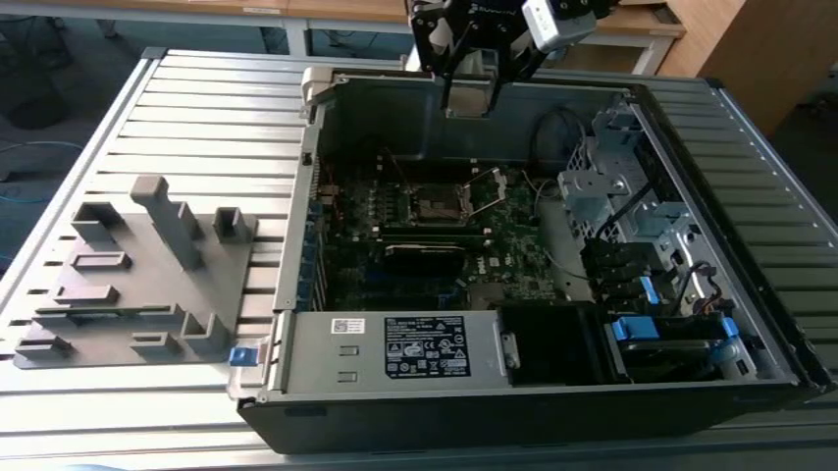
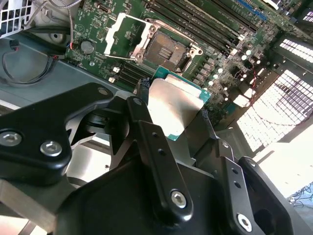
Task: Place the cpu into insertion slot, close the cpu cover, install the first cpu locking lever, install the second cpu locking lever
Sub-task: 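Place the cpu into insertion slot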
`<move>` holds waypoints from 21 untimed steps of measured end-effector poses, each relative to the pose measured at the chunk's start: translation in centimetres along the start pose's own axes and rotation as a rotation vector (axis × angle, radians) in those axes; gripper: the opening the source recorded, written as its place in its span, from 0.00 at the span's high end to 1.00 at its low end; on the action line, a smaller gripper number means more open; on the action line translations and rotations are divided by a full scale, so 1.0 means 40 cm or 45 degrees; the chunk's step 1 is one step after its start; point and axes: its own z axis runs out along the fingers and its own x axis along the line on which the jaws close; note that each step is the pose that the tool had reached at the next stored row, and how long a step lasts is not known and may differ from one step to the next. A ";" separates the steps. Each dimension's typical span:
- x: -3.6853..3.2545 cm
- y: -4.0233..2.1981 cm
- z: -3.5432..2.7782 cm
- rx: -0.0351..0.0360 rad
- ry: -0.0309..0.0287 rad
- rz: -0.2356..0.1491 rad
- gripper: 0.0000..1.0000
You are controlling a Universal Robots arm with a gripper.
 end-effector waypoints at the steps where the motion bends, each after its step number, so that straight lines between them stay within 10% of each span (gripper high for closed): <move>1: 0.000 0.000 0.000 -0.0001 0.0000 0.000 0.46; 21: 0.000 -0.001 0.015 -0.0003 -0.0002 0.000 0.46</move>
